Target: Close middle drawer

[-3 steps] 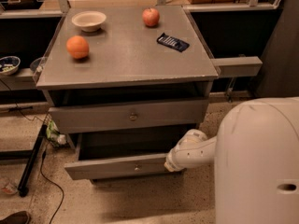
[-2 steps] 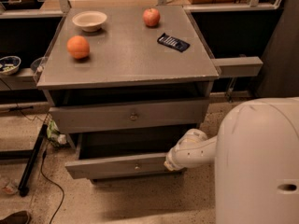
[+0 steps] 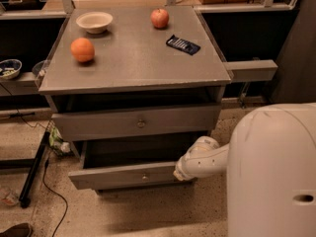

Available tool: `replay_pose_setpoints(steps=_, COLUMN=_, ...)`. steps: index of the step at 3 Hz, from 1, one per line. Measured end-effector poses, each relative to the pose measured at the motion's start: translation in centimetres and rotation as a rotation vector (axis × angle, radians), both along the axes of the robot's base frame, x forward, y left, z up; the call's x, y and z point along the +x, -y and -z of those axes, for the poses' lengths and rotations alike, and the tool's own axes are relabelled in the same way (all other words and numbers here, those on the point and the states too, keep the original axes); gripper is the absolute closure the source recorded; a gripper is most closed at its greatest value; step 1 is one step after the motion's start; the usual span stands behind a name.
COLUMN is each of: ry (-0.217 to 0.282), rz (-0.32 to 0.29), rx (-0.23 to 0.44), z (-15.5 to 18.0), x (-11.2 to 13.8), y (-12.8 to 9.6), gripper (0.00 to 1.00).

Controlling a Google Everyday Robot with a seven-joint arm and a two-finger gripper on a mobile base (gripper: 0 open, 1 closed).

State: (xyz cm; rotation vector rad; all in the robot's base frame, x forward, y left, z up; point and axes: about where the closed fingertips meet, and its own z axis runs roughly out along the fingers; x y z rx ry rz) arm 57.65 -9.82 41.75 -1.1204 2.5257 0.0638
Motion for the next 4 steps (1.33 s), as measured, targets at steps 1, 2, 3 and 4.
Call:
replay_pose_setpoints(steps=1, ry=0.0, rz=0.0, rx=0.0, z=0.0, x=0.0, y=0.0, gripper=0.26)
replay_pose_setpoints(steps=2, ry=0.0, rz=0.0, rx=0.0, z=0.0, x=0.0, y=0.0, gripper=0.04)
replay_pose_setpoints(steps=3, ry=0.0, rz=0.0, rx=0.0, z=0.01, x=0.0, y=0.0, gripper=0.0)
replay_pose_setpoints(steps=4, ry=0.0, rz=0.0, rx=0.0, z=0.01, x=0.0, y=0.0, gripper=0.03)
